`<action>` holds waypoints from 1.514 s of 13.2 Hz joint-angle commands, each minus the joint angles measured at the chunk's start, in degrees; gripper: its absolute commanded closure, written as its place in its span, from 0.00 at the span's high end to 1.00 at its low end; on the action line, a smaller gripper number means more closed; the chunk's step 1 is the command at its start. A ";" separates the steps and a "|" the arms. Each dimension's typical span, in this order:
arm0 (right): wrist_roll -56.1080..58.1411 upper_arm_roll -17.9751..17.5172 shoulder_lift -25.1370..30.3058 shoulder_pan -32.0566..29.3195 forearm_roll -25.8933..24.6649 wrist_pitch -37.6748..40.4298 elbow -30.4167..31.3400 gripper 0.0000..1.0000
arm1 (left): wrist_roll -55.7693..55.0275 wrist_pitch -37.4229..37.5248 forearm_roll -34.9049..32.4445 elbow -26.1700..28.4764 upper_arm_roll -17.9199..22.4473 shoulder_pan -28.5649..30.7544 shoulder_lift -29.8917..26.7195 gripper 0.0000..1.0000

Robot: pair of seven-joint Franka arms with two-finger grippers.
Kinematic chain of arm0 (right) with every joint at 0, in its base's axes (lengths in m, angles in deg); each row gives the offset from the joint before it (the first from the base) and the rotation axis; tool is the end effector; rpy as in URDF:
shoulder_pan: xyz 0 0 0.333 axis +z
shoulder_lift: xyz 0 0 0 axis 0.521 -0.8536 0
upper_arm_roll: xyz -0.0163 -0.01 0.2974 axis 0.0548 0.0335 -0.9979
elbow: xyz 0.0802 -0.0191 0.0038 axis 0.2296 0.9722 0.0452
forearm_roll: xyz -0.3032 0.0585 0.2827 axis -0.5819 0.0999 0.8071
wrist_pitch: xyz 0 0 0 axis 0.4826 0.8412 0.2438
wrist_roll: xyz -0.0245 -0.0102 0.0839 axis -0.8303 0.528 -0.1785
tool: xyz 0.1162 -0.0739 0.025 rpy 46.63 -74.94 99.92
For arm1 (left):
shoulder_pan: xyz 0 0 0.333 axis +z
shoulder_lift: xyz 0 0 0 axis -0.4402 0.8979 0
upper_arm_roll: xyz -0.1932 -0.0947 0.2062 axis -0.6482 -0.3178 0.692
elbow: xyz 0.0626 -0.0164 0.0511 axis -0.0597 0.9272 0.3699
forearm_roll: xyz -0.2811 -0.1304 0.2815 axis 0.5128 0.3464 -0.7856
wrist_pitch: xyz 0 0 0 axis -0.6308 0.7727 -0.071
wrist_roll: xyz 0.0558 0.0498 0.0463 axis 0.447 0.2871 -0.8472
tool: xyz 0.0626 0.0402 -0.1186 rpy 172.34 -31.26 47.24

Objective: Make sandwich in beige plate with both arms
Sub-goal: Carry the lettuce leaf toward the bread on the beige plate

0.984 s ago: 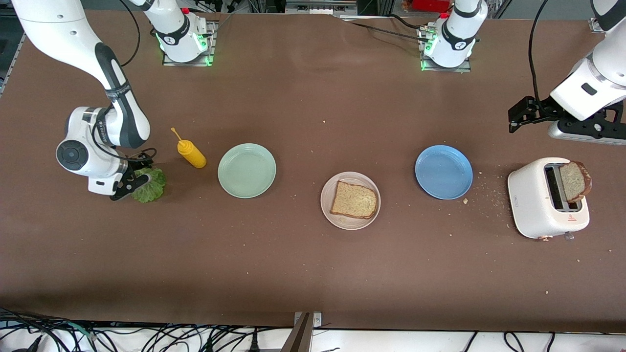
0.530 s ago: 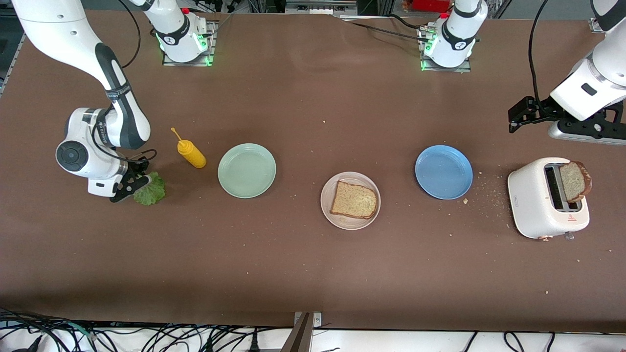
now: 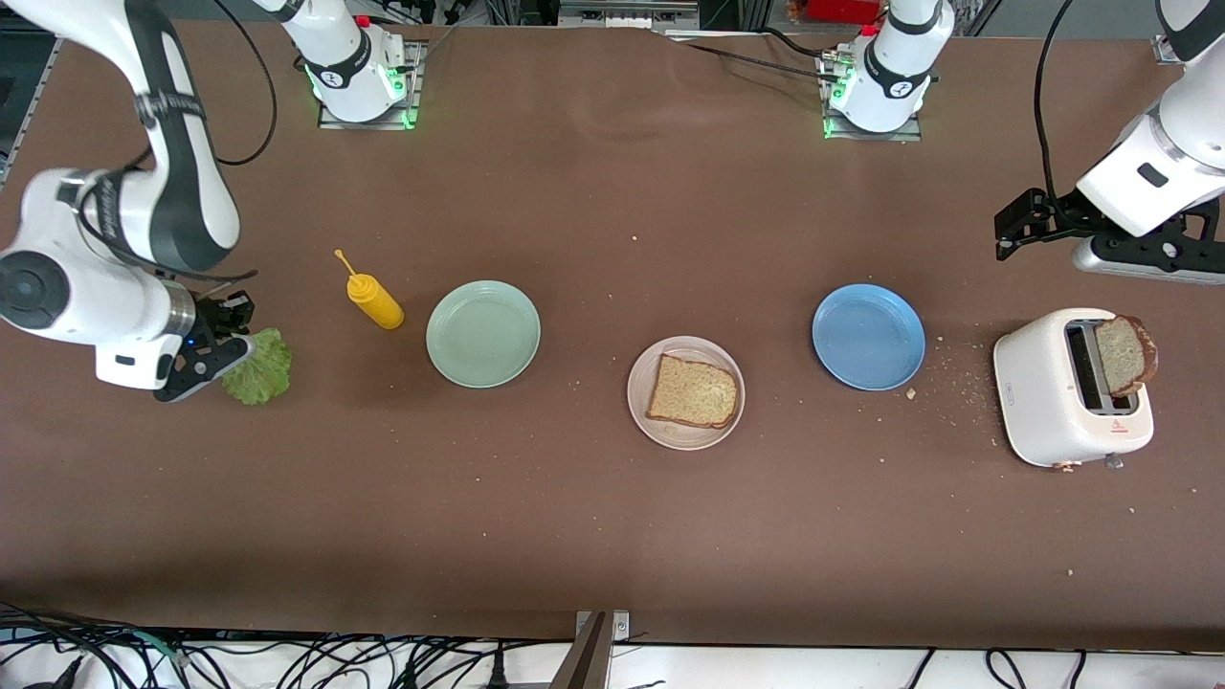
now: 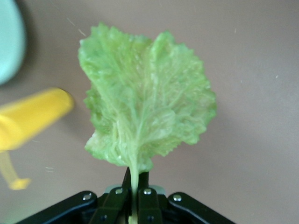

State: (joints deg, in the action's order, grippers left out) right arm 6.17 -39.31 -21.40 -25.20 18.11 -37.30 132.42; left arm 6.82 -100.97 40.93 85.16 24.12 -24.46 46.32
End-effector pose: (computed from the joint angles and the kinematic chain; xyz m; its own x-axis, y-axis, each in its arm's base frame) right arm 0.6291 0.0073 0.3268 0.8149 0.5390 -0.2128 0.5392 -0.8399 -0.0625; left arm 0.5850 -0.0461 0.5383 0.9918 -0.1280 -0.0027 -0.1280 -0.9909 -0.0409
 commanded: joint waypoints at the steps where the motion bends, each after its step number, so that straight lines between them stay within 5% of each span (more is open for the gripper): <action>1: -7.47 -3.31 2.86 -0.22 5.82 6.91 -4.17 0.00 | 1.14 -0.05 0.17 -0.88 0.02 0.37 0.42 1.00; 4: -21.59 -7.87 4.19 0.74 14.79 10.09 -7.24 0.00 | 1.14 -0.05 0.17 -0.88 0.02 0.37 0.34 1.00; 7: -41.36 -8.77 3.84 8.19 21.47 8.61 -8.74 0.00 | 1.14 -0.05 0.17 -0.97 0.02 0.45 0.42 1.00; 10: -63.94 -8.86 1.21 19.16 22.64 -2.43 -9.28 0.00 | 1.23 -0.05 0.26 -0.97 0.02 0.45 0.34 1.00; 14: -88.84 -8.95 -8.26 31.31 22.72 -20.80 -11.20 0.00 | 1.23 -0.05 0.26 -0.97 0.02 0.45 0.34 1.00; 20: -111.55 -9.21 -29.37 39.33 22.73 -33.48 -27.81 0.00 | 1.23 -0.05 0.26 -0.97 0.02 0.45 0.34 1.00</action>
State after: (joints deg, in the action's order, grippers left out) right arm -101.59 -48.98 -44.26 12.74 39.96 -69.01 112.16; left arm 6.82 -101.04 40.93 84.98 24.17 -24.35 46.40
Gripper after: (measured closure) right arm 0.943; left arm 0.000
